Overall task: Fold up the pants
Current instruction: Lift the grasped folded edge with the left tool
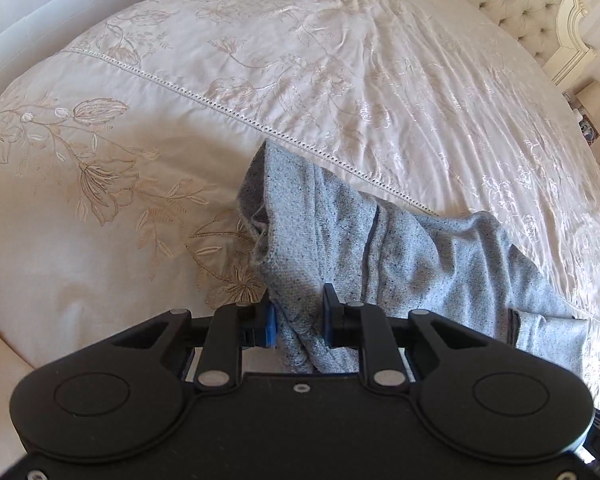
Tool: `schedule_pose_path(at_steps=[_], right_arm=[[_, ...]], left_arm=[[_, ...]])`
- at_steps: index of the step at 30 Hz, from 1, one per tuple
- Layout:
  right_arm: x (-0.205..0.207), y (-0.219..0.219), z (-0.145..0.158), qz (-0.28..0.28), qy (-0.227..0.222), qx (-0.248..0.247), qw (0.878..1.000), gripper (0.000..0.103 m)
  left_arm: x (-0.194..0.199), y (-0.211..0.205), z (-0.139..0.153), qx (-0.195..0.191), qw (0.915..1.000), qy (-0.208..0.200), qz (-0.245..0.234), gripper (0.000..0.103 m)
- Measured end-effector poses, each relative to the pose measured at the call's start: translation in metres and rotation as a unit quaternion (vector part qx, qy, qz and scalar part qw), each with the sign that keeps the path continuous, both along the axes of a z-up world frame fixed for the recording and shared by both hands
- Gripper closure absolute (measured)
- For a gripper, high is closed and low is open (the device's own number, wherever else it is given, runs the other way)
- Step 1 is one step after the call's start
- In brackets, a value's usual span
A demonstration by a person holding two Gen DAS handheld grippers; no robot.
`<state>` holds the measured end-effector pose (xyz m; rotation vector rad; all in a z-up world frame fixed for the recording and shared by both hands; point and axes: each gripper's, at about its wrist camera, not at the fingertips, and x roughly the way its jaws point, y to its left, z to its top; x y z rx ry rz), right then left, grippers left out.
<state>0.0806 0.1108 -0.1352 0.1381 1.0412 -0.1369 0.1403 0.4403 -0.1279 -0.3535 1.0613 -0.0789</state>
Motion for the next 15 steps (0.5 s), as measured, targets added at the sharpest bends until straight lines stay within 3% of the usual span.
schedule_pose_path(at_steps=[4, 10, 15], right_arm=[[0.000, -0.004, -0.032, 0.010, 0.047, 0.016, 0.999, 0.098], [0.003, -0.007, -0.060, 0.020, 0.072, 0.052, 0.996, 0.098], [0.000, -0.018, -0.068, 0.028, 0.067, 0.077, 0.994, 0.098]], left_arm=[[-0.002, -0.002, 0.007, -0.002, 0.9999, -0.012, -0.003, 0.077], [-0.011, -0.017, 0.023, 0.012, 0.9992, -0.034, -0.015, 0.078], [-0.020, -0.044, 0.051, 0.035, 0.9961, -0.074, -0.034, 0.080]])
